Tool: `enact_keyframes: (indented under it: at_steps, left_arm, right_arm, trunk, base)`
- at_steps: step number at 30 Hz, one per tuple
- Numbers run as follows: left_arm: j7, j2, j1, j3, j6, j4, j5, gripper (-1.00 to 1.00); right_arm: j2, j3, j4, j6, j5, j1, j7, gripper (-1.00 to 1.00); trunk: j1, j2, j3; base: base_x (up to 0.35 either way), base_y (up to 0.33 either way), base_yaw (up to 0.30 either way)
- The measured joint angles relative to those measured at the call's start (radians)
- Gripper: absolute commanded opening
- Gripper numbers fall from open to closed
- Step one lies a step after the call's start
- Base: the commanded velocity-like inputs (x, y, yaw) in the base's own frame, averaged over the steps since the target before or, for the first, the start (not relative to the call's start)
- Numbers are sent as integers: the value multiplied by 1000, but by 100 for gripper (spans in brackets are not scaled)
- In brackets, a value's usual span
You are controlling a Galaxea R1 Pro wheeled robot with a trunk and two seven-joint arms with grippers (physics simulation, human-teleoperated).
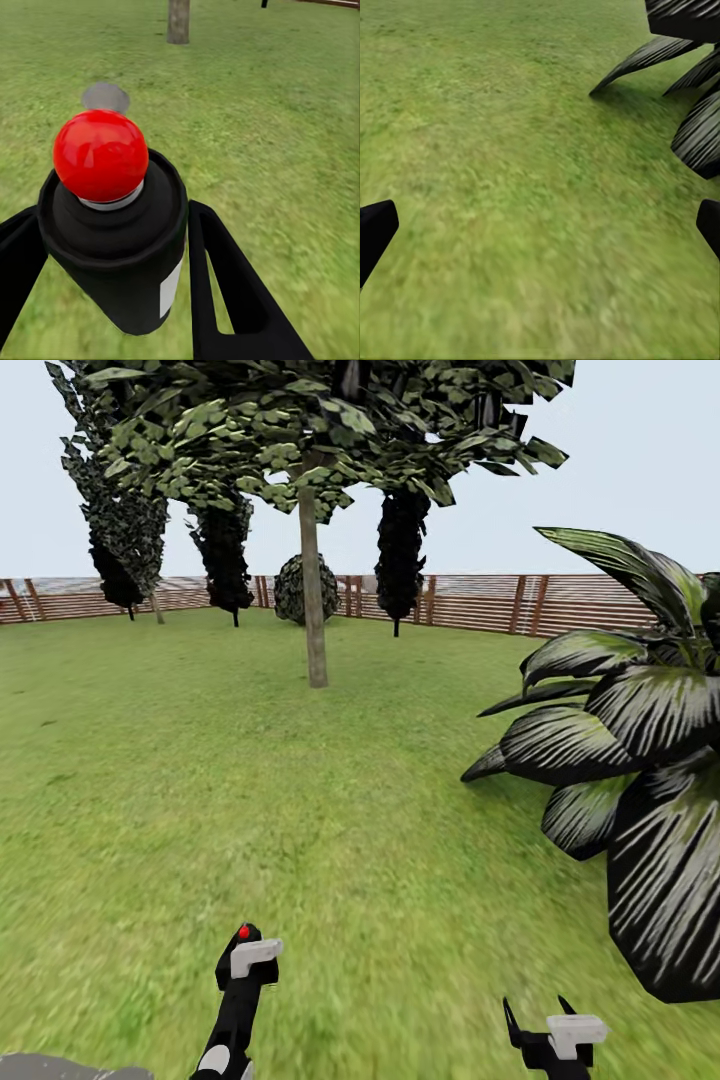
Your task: In the garden, pick up the pesticide atomizer on the floor and spray pesticide onto both trees until each tree trunk is fully covered.
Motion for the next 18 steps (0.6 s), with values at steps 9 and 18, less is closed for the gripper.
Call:
enact_keyframes:
  at_steps: [9,18]
  left_arm:
    - [0,0,0,-1,0,0,0,-100]
    - [0,0,0,-1,0,0,0,-100]
  right_arm:
    - [0,0,0,0,0,0,0,100]
    - [0,0,0,0,0,0,0,100]
  trunk:
    - [0,0,0]
    - [0,0,0]
  base:
    - [350,6,0]
    - [350,0,0]
